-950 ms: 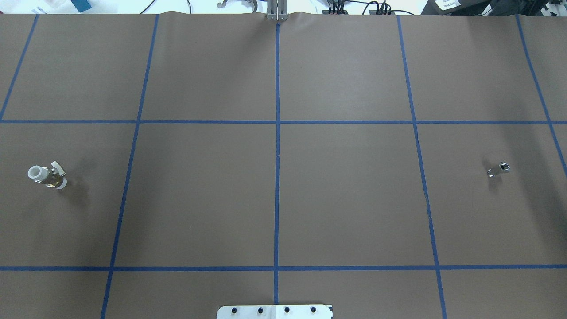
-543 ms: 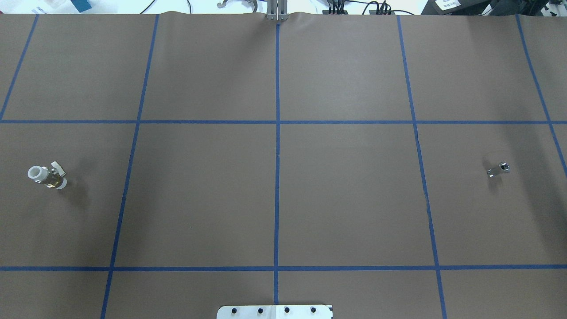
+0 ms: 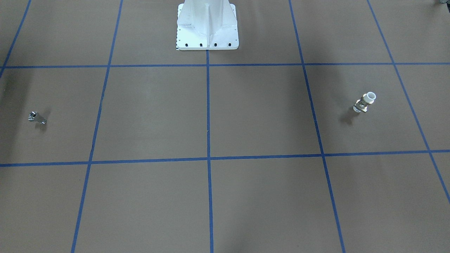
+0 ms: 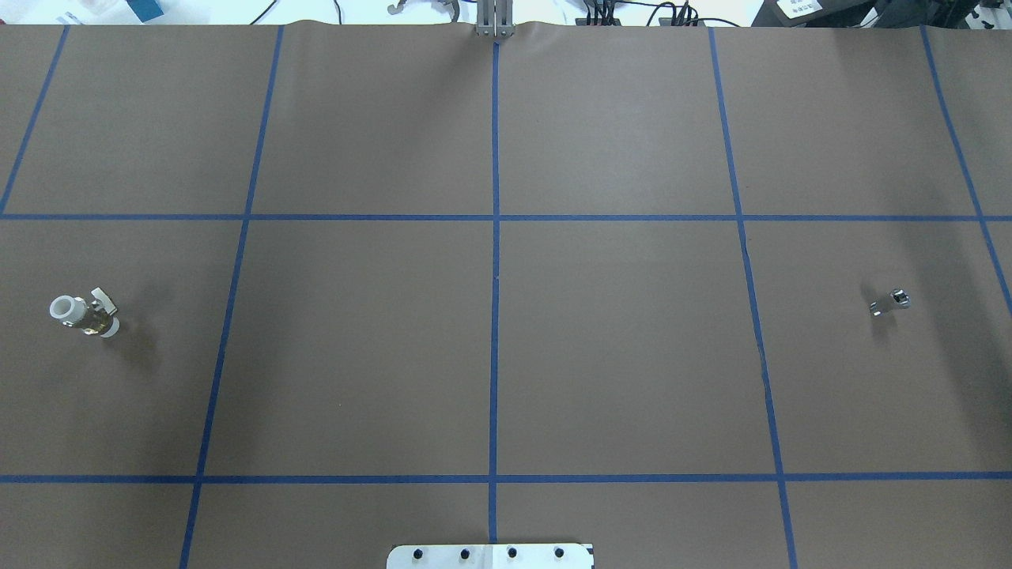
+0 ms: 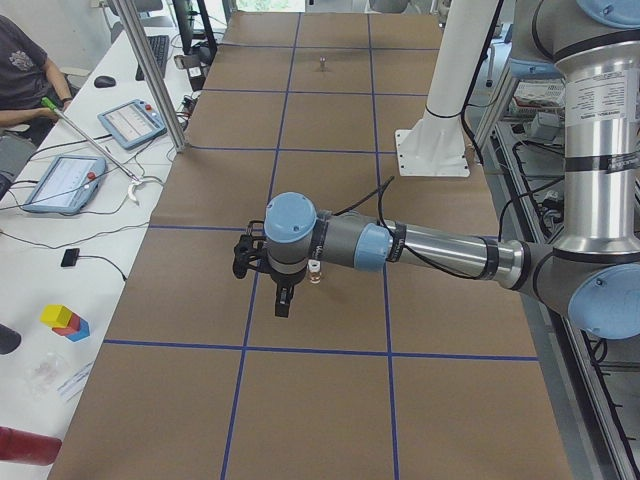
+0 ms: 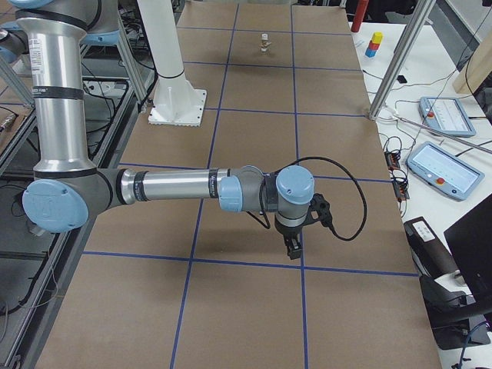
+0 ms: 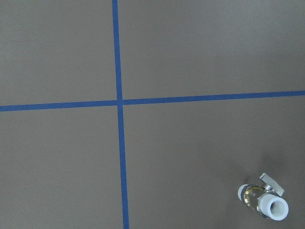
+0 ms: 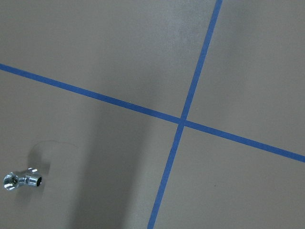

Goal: Assemble PPR valve and pipe with both arms

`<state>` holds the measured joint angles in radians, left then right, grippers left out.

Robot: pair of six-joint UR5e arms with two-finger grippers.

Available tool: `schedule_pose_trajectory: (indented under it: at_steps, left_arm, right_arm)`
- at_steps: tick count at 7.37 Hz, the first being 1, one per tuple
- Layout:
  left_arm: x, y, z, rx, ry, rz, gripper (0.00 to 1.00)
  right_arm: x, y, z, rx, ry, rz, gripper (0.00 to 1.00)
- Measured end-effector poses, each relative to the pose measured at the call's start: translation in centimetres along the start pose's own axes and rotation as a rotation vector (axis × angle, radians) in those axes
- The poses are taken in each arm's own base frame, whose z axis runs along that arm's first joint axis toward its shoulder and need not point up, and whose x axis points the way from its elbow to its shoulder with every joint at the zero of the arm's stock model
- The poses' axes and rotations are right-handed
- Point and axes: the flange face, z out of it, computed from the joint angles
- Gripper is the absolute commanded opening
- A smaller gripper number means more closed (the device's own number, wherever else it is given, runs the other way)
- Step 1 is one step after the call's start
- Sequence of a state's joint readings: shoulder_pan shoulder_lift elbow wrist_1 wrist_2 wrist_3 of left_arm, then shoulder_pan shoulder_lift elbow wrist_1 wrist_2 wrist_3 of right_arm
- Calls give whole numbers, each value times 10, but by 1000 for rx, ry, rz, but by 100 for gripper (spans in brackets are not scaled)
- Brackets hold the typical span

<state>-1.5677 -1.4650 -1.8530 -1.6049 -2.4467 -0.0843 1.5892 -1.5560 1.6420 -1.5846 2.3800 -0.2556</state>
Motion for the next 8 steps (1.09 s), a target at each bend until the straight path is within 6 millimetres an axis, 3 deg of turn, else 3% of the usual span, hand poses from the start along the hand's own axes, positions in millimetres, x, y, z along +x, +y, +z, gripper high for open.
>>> schedule_pose_trajectory:
  at_steps: [6,8]
  left_arm:
    - [15,-1,-6,7,32,13,100]
    - [32,-4,5,0,42,-4,100]
  right_arm:
    - [1,6,4,21,4,-23,100]
    - [0,6,4,23,1,-24,100]
